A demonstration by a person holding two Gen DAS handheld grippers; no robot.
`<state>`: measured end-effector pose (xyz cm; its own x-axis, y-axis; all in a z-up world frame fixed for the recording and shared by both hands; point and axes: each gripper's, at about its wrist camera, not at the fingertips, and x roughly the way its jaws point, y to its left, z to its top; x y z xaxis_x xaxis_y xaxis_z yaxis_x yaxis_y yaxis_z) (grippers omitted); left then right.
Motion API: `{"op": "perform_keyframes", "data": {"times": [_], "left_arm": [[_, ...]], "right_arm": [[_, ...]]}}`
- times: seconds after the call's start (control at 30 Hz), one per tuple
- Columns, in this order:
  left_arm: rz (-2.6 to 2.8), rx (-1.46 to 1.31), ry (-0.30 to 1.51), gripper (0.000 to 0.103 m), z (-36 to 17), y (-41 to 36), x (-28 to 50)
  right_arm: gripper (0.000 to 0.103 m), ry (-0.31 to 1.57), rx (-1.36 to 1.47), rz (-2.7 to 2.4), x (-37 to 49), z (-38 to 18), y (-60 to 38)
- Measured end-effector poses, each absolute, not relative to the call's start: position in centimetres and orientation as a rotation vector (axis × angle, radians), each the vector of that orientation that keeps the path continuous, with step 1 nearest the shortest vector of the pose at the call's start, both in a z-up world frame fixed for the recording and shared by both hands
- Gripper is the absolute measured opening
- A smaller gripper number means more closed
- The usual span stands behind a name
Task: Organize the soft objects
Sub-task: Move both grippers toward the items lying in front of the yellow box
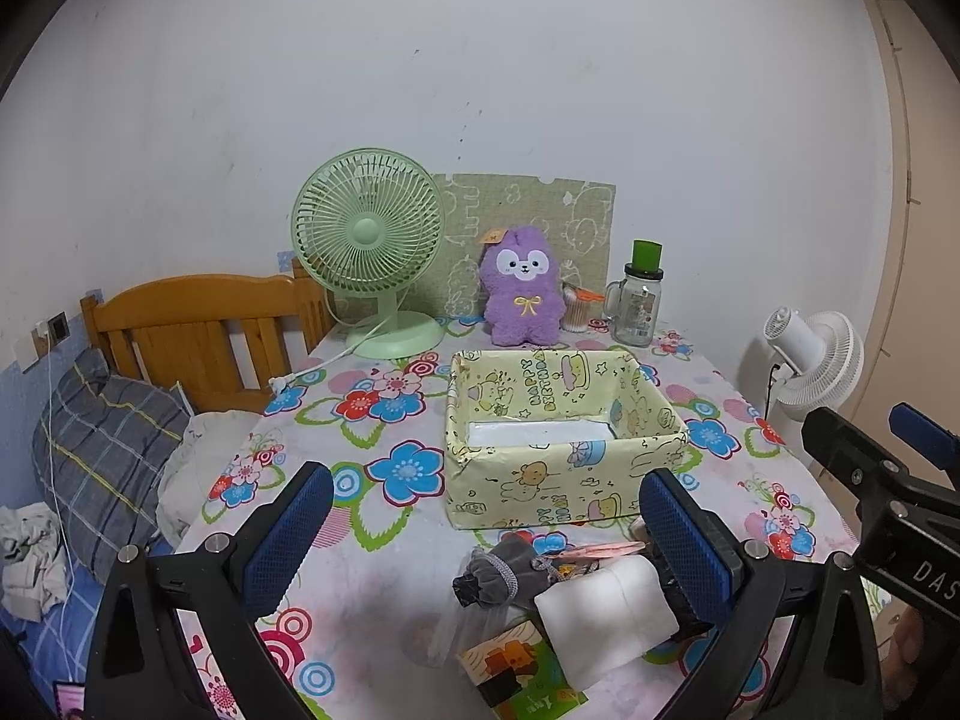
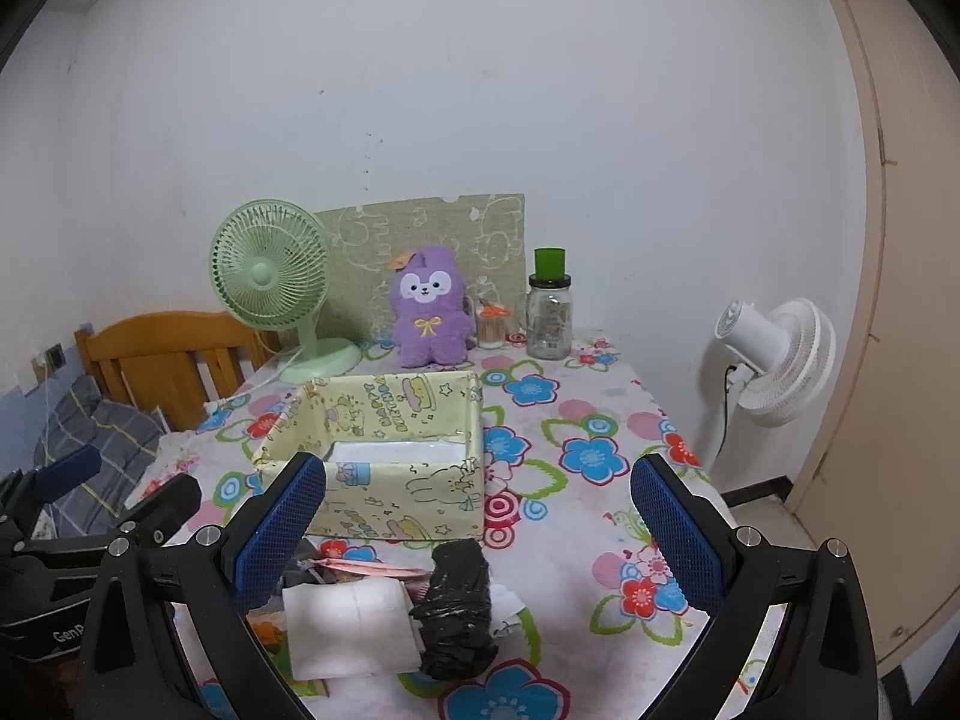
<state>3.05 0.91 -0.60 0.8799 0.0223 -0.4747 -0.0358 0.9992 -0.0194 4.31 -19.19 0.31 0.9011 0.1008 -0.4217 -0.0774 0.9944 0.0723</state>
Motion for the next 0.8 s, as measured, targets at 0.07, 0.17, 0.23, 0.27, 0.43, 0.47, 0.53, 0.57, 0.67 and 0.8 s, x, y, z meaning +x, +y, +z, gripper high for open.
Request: {"op": "perform_keyframes", "data": {"times": [0.07,0.17,0.23,0.27,0.43,0.47,0.53,0.57,0.67,0.8], "left_arm": [[0.030,-0.028,0.494,0.103,-0.7,1.0,3.0],[0.028,-0.031,0.505,0.103,-1.1,0.9,3.2],[0.019,-0.030,0.512,0.103,-1.4,0.8,3.2],[0.018,-0.026,0.514,0.103,-1.4,0.6,3.2],[0.011,-0.022,0.520,0.103,-1.6,0.4,3.4],[0.011,-0.023,0.522,0.103,-1.7,0.4,3.4],[0.012,-0.026,0.525,0.103,-1.8,0.5,3.5],[0.013,-0.030,0.525,0.103,-1.9,0.5,3.6],[0.019,-0.058,0.539,0.103,-2.5,0.8,4.0],[0.004,-0.067,0.567,0.103,-3.3,0.9,4.5]], "right_arm": [[0.103,0.440,0.055,0.092,4.4,0.2,-19.3],[0.103,0.438,0.052,0.090,4.3,0.1,-19.2],[0.103,0.440,0.052,0.092,4.3,0.1,-19.2],[0.103,0.441,0.051,0.094,4.3,0.0,-19.2],[0.103,0.445,0.043,0.097,4.5,-0.2,-19.0],[0.103,0.447,0.044,0.098,4.5,-0.3,-19.0],[0.103,0.450,0.045,0.102,4.6,-0.4,-19.0],[0.103,0.451,0.045,0.103,4.7,-0.5,-18.9],[0.103,0.459,0.039,0.102,5.0,-0.8,-18.7],[0.103,0.480,0.029,0.107,5.5,-1.4,-18.4]]}}
